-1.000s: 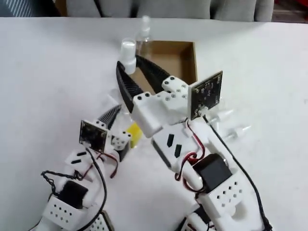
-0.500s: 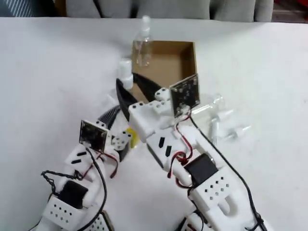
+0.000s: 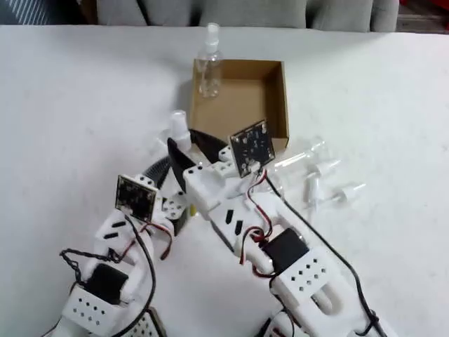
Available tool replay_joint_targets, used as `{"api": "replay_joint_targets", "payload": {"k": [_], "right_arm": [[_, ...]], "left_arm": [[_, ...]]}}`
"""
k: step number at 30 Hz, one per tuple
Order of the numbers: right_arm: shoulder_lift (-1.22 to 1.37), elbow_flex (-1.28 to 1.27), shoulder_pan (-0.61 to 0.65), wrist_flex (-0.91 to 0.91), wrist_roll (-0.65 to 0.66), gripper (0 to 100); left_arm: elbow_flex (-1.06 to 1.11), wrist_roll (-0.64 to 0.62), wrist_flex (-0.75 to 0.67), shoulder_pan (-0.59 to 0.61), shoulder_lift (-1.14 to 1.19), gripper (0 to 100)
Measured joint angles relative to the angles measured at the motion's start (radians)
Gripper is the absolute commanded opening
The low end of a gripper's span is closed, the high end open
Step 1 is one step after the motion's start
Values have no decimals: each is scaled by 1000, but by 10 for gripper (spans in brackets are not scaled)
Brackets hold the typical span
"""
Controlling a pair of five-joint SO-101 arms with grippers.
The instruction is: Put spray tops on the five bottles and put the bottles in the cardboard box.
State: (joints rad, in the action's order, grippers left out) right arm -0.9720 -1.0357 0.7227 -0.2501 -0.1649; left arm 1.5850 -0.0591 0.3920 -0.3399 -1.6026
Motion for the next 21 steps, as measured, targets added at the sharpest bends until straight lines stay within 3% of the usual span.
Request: {"api": "replay_joint_targets", "payload": {"k": [4,10,21], "right_arm": [[0,0,0,-31,0,26],[-5,2,9,-91,-3,181],[-100,40,2,-190,9,193]], "left_arm": [[0,0,0,0,0,20],[0,-3,0,0,0,20],[3,0,0,-5,0,20]]}}
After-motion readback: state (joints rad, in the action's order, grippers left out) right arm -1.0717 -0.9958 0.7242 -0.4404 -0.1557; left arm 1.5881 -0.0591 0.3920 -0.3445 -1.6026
